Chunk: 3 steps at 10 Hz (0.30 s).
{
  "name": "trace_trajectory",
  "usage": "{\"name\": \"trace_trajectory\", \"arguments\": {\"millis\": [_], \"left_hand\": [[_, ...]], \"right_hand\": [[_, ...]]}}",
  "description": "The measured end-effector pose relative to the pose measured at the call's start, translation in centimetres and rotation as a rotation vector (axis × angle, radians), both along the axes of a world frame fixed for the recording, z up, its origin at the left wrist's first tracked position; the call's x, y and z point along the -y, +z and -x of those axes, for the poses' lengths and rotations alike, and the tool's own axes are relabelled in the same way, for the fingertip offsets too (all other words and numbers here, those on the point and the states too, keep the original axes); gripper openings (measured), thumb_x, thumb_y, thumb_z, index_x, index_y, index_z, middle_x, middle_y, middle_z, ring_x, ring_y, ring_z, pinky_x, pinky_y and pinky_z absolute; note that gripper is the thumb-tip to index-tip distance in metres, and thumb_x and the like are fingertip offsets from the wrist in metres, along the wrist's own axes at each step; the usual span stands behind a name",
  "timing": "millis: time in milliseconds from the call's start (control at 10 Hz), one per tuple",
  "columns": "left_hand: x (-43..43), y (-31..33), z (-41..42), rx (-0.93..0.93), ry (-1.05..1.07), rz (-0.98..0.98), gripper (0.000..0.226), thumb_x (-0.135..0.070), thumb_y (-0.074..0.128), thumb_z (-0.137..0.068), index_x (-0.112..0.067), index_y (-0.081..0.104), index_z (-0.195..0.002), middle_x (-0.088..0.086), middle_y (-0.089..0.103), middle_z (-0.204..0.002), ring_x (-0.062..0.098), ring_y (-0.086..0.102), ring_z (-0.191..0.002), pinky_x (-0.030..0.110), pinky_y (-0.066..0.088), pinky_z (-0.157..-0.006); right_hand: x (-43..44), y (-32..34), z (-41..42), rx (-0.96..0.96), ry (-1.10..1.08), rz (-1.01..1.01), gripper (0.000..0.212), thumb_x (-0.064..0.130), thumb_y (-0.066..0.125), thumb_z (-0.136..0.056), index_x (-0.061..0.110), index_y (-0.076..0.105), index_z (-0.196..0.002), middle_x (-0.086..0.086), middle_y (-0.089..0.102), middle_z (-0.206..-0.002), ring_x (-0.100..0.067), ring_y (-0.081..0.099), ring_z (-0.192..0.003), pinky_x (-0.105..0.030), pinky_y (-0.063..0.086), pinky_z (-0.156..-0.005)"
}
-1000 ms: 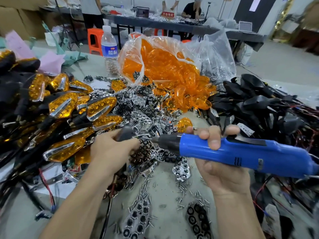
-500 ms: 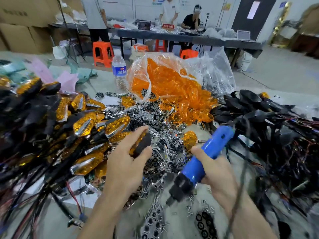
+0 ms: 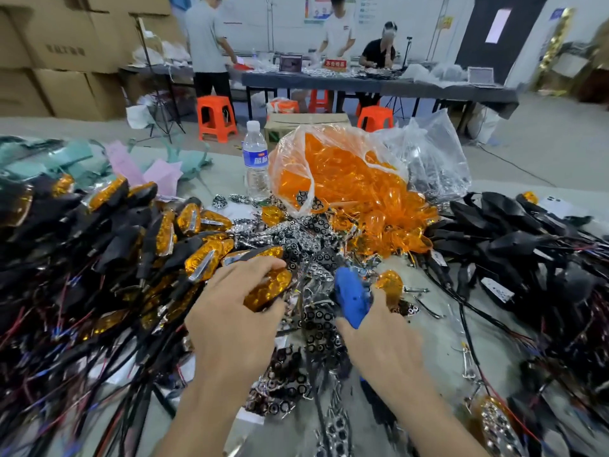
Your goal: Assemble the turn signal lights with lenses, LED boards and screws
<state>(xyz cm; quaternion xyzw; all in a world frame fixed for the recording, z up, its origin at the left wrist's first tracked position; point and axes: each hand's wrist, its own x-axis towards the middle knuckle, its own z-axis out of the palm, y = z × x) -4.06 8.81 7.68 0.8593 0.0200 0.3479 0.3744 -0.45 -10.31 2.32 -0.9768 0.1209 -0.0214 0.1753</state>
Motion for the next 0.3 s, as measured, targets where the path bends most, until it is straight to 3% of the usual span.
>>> {"name": "trace_trajectory", "arguments": {"millis": [100, 200, 300], "left_hand": [[-2.5, 0.1, -1.5, 0.132, 0.120, -0.187, 0.053, -0.011, 0.087, -0.067, -0.039, 0.074, -0.111, -0.030, 0.066, -0.108, -0.012, 0.051, -0.106, 0.003, 0.035, -0.094], [-5.0, -0.1, -4.0, 0.022, 0.274, -0.310, 0.045, -0.023, 0.083, -0.081, -0.032, 0.073, -0.123, -0.008, 0.072, -0.120, 0.019, 0.060, -0.113, 0.034, 0.053, -0.082], [-6.7, -0.6, -6.3, -0.218, 0.287, -0.328, 0.056, -0.049, 0.054, -0.101, -0.022, 0.054, -0.149, 0.008, 0.058, -0.147, 0.033, 0.045, -0.138, 0.050, 0.043, -0.111]], "right_hand": [[-1.4, 0.4, -0.4, -0.057, 0.093, 0.219, 0.055, 0.075, 0.042, -0.094, 0.024, 0.051, -0.110, 0.005, 0.063, -0.083, -0.025, 0.067, -0.082, -0.039, 0.049, -0.079], [-2.0, 1.3, -0.9, -0.081, 0.192, 0.401, 0.049, 0.066, 0.036, -0.101, 0.026, 0.060, -0.089, 0.006, 0.048, -0.072, -0.022, 0.052, -0.068, -0.044, 0.040, -0.088], [-3.2, 2.7, -1.7, 0.067, 0.190, 0.423, 0.043, 0.056, 0.042, -0.100, 0.024, 0.042, -0.071, 0.008, 0.046, -0.064, -0.022, 0.045, -0.064, -0.046, 0.028, -0.090]]}}
